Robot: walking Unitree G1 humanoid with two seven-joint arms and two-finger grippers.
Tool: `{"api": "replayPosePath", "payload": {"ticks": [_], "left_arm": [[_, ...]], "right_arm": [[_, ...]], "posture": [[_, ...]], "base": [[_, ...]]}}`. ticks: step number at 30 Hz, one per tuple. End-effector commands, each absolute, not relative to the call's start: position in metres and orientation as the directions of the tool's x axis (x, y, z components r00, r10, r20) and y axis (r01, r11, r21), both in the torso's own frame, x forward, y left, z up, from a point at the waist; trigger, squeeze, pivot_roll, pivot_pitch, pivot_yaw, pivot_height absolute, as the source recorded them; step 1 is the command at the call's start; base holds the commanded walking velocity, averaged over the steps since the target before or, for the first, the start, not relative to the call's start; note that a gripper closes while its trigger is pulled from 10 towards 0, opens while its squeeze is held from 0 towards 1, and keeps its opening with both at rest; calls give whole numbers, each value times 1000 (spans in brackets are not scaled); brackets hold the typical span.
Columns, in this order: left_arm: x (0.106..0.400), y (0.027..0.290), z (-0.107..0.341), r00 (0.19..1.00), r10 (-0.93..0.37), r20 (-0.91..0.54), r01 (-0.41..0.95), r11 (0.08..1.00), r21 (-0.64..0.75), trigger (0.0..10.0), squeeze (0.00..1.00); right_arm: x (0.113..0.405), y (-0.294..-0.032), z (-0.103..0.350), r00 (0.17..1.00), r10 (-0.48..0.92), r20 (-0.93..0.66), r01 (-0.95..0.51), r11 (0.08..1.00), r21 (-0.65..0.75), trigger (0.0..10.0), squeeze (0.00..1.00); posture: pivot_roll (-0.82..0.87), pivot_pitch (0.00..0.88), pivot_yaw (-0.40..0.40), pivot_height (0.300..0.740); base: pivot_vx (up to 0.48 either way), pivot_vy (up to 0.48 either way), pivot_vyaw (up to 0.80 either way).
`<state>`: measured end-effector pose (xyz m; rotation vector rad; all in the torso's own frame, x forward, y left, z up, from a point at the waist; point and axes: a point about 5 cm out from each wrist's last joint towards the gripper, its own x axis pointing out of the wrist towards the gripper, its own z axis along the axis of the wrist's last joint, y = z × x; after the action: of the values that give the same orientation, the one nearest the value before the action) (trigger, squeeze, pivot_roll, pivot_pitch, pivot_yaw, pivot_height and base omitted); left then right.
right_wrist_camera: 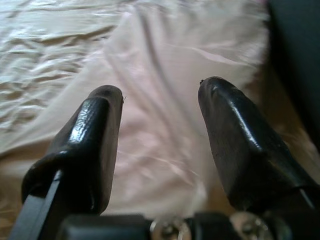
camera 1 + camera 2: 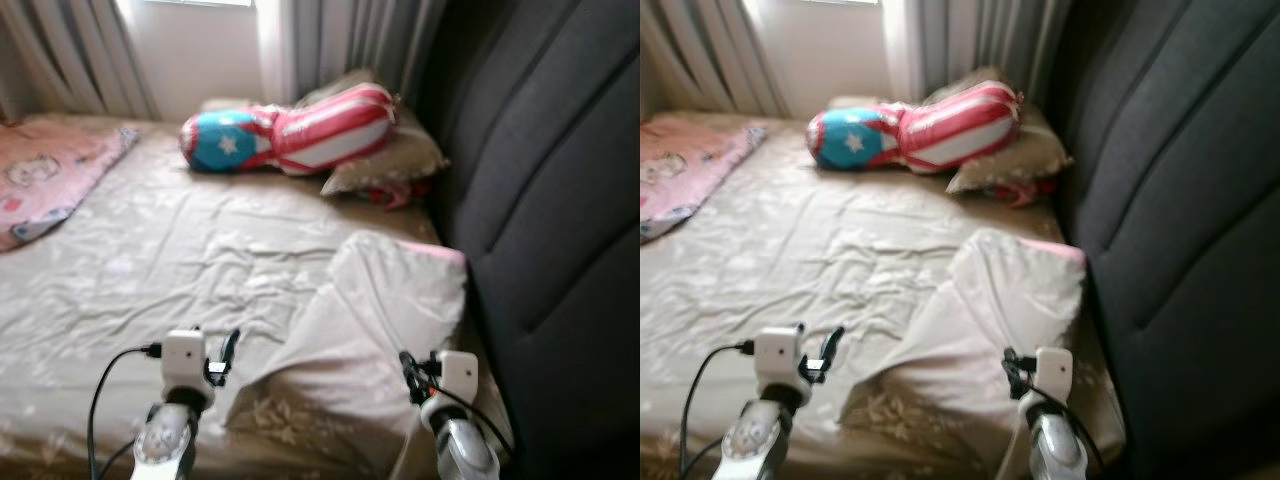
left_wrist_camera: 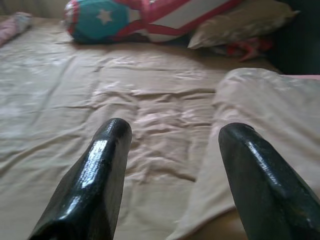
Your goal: Clean up the room
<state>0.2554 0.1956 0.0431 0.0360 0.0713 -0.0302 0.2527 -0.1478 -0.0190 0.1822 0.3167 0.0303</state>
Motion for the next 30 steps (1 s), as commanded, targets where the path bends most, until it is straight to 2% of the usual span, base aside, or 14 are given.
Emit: {"api": "replayPosePath", "payload": {"ticks": [1,3,22,30], "left_arm": [[257,190,44,997,-41,-67,42,999,23,10000,0],[257,190,44,997,-40,-67,42,999,22,10000,0],[259,187,46,995,-62,-75,67,996,58,10000,0],[266,194,55,996,-69,-60,73,995,70,10000,0]], "right_arm": [[254,-152,-18,951,46,-305,8,985,174,10000,0],[254,-152,-18,951,46,-305,7,985,173,10000,0],[253,-154,-18,950,45,-308,10,985,175,10000,0],[255,-143,-18,953,31,-303,33,978,204,10000,0]], "posture": [[16,0,-108,712],[17,0,-108,712],[18,0,-100,712],[35,4,-36,712]], "base": [[0,0,-675],[0,0,-675],[0,0,0],[0,0,0]]}}
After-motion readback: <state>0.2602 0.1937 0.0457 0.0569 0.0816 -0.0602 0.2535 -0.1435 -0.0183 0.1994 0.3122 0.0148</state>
